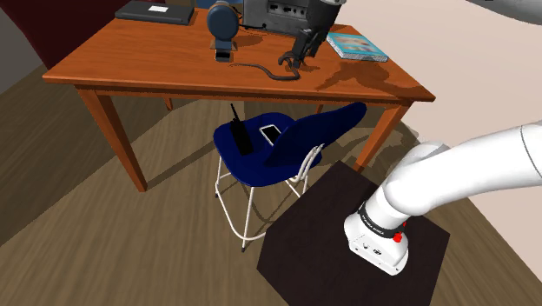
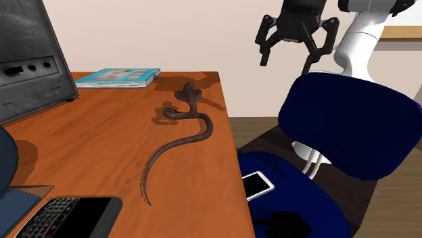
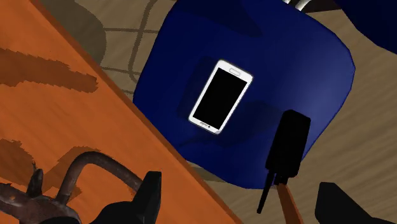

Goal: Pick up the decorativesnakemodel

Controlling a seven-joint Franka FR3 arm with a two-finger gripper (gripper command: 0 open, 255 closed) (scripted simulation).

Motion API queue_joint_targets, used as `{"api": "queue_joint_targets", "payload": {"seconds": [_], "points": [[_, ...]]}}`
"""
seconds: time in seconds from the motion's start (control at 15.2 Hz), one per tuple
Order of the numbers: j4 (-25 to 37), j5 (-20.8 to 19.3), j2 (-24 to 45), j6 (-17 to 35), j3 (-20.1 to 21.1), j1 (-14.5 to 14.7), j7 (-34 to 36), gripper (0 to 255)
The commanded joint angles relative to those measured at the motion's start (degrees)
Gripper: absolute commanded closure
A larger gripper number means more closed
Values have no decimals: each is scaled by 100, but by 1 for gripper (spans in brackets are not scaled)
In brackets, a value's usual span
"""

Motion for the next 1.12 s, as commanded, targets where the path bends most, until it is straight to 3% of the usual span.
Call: {"api": "queue_joint_targets", "payload": {"seconds": [0.0, 0.53, 1.06], "points": [[273, -9, 446, 103, -64, -47, -28, 0], [1642, 36, 2323, 326, -247, -188, -80, 0], [3558, 182, 4294, 89, -397, -343, -149, 0]]}}
